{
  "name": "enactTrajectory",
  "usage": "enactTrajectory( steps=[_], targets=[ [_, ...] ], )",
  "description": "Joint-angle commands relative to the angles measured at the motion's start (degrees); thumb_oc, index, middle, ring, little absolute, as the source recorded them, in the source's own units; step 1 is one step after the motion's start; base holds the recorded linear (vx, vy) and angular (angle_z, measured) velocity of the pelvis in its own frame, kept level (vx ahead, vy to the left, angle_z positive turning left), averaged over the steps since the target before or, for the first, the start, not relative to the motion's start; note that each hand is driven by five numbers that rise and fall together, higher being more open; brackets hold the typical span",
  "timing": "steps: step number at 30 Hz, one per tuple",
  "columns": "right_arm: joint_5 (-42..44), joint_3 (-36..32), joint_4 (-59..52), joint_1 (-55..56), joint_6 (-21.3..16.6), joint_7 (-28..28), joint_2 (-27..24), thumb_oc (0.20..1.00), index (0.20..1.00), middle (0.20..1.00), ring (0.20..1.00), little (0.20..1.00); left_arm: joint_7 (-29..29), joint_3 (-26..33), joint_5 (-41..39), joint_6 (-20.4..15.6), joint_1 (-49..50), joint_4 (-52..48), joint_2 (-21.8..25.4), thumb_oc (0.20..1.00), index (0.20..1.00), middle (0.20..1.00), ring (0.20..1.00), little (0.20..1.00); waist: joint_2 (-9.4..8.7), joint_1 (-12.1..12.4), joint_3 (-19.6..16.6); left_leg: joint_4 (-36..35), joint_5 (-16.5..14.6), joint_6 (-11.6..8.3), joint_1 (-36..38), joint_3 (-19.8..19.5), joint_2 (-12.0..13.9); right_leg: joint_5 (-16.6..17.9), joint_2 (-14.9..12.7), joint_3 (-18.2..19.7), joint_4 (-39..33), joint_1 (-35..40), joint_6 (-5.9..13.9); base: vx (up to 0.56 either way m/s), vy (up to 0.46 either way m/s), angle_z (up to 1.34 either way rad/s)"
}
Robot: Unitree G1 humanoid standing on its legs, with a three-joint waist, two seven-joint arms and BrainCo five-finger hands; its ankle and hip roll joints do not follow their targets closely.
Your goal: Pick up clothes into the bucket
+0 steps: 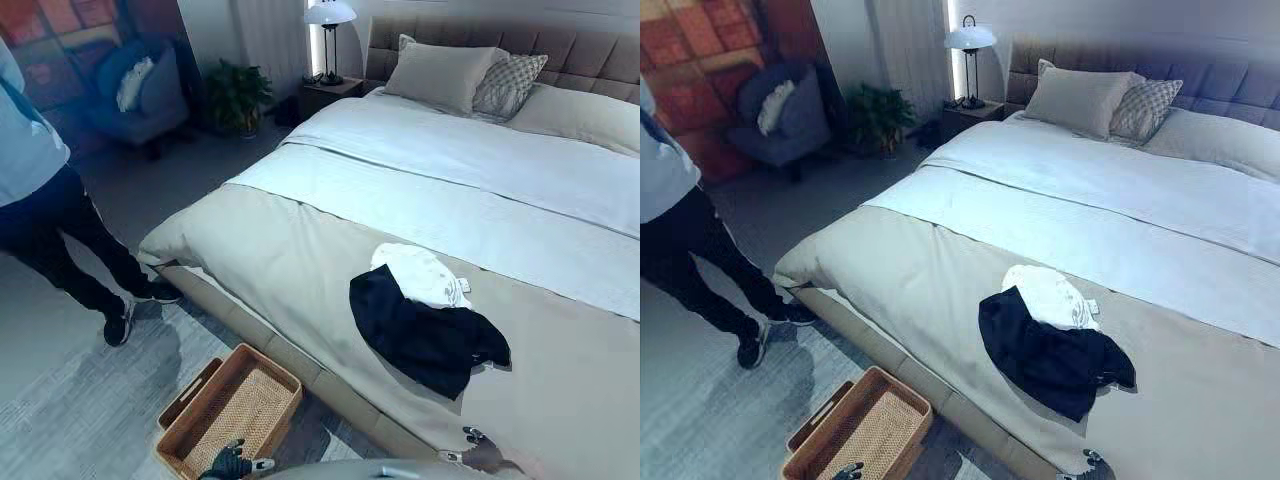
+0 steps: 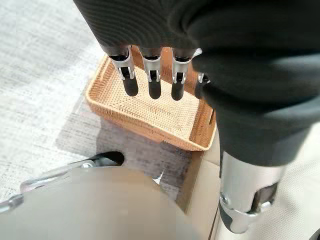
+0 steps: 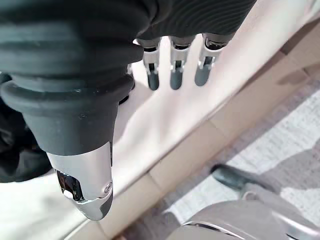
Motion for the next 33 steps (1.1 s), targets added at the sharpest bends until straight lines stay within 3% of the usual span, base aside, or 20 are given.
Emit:
enactTrajectory(
  steps=[1,24,33],
  targets=[
    [-0.7,2.4,0.4,-4.1,-1.9,-1.2,0.8,1.000,1.000,1.000,1.000,1.000,1.2,-0.1,2.4,-2.1,-3.5,-0.2,0.5,1.000,1.000,1.000,1.000,1.000,-2.81,-0.6,0.6,4.5,-3.5,0.56,-3.1,0.2,-2.3,-0.3,-3.6,-0.6,3.6,-1.7,2.98,-0.11,0.174,-0.50],
    [-5.8,4.3,-4.1,-6.7,-2.0,-2.5,-2.9,1.000,1.000,1.000,1.000,1.000,1.9,-2.6,5.0,-2.0,-5.0,-1.8,1.5,1.000,1.000,1.000,1.000,1.000,-3.15,-0.4,1.8,5.8,-3.9,0.63,-5.2,-0.1,-2.5,-0.8,-3.6,-0.7,4.9,-3.5,3.09,0.00,0.000,0.00],
    [-5.2,2.2,-15.6,-13.0,-3.7,-6.6,-7.7,1.000,1.000,1.000,1.000,1.000,4.1,-4.7,8.2,-2.1,-6.2,-4.1,3.0,1.000,1.000,1.000,1.000,1.000,-2.96,0.0,5.0,6.8,-3.4,0.73,-8.5,-0.6,-2.4,-1.3,-3.7,-0.9,7.9,-7.5,3.03,-0.05,0.008,0.00]
  ],
)
